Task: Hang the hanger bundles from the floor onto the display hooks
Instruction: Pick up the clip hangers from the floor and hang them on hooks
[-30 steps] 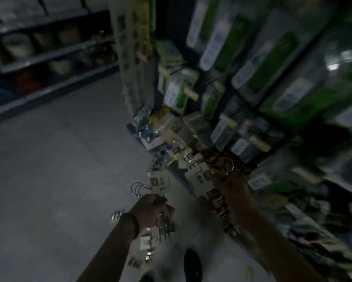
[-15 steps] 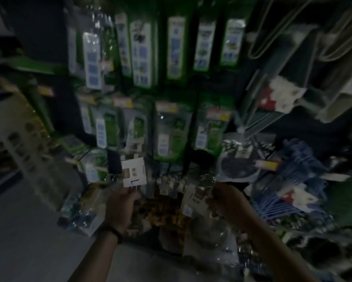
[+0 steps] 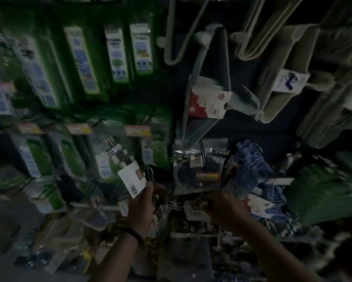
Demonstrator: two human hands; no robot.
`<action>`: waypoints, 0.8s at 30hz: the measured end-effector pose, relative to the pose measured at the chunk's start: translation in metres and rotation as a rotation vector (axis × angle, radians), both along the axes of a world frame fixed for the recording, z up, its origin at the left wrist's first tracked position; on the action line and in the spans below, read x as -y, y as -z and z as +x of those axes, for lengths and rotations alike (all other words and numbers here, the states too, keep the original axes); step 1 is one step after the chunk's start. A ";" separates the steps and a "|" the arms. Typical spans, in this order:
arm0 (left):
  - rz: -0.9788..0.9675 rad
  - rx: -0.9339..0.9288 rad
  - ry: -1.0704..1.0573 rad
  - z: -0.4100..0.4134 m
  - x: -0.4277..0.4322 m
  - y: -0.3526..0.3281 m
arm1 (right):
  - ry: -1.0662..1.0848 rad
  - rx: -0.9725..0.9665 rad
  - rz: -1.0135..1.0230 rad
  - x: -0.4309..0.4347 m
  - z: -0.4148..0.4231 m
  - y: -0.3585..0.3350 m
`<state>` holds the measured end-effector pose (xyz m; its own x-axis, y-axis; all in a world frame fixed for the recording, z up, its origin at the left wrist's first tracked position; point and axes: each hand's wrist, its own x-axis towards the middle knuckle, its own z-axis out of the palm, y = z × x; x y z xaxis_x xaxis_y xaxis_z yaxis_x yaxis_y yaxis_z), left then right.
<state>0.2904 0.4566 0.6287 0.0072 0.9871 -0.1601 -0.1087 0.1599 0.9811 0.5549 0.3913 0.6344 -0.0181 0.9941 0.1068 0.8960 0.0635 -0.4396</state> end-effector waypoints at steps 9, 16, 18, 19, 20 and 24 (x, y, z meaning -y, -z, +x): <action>-0.018 0.065 0.069 0.099 0.001 -0.007 | 0.080 0.237 -0.060 -0.001 0.065 0.035; -0.128 0.185 0.120 0.107 -0.006 -0.026 | 0.126 0.198 0.124 -0.023 0.062 0.036; -0.116 0.174 0.152 0.108 -0.007 -0.030 | 0.118 0.171 0.175 -0.030 0.061 0.034; -0.110 0.159 0.154 0.108 -0.010 -0.033 | 0.105 0.171 0.199 -0.035 0.061 0.032; -0.097 0.161 0.151 0.109 -0.013 -0.036 | 0.105 0.173 0.214 -0.040 0.061 0.030; -0.100 0.243 0.163 0.105 -0.023 -0.044 | 0.052 0.149 0.351 -0.061 0.063 0.023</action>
<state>0.3956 0.4800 0.6732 0.2142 0.9491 -0.2308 -0.3027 0.2891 0.9082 0.6179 0.4525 0.6119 -0.0096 0.8973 0.4412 0.9543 0.1401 -0.2640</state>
